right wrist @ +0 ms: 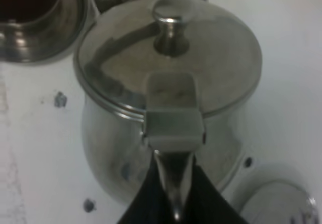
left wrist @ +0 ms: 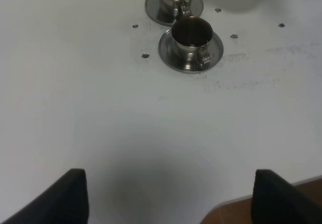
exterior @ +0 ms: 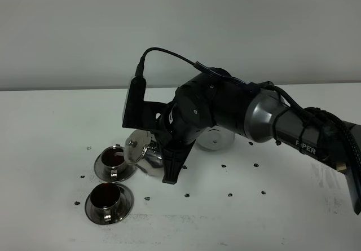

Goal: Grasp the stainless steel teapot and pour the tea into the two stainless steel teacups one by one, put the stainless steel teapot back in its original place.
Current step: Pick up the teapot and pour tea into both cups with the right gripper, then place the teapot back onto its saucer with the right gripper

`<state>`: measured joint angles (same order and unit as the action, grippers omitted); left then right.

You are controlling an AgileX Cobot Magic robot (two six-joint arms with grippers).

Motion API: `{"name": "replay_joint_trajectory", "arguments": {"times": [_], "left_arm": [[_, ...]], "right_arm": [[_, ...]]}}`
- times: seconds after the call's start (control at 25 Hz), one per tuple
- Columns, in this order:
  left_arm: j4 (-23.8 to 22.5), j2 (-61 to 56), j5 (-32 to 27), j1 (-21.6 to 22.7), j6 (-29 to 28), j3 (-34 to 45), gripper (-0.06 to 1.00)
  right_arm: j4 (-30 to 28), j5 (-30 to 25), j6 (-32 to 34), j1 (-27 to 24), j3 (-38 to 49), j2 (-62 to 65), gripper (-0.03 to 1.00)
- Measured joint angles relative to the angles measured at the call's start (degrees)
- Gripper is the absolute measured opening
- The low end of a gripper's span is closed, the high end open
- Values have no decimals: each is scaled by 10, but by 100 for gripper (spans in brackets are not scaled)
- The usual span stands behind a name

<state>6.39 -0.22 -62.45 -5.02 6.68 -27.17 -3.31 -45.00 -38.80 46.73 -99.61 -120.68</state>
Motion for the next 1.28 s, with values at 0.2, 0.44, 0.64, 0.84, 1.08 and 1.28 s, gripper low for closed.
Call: {"name": "replay_joint_trajectory", "arguments": {"times": [0.2, 0.44, 0.64, 0.84, 1.08, 1.28], "left_arm": [[0, 0, 0, 0, 0, 0, 66], [0, 0, 0, 0, 0, 0, 66], [0, 0, 0, 0, 0, 0, 66], [0, 0, 0, 0, 0, 0, 66], [0, 0, 0, 0, 0, 0, 66], [0, 0, 0, 0, 0, 0, 66]], "right_arm": [[2, 15, 11, -5, 28, 15, 5], [6, 48, 26, -8, 57, 32, 5], [21, 71, 28, -10, 84, 44, 5], [33, 106, 28, -13, 112, 57, 5], [50, 193, 30, -16, 181, 87, 5], [76, 287, 46, -17, 252, 116, 5]]}}
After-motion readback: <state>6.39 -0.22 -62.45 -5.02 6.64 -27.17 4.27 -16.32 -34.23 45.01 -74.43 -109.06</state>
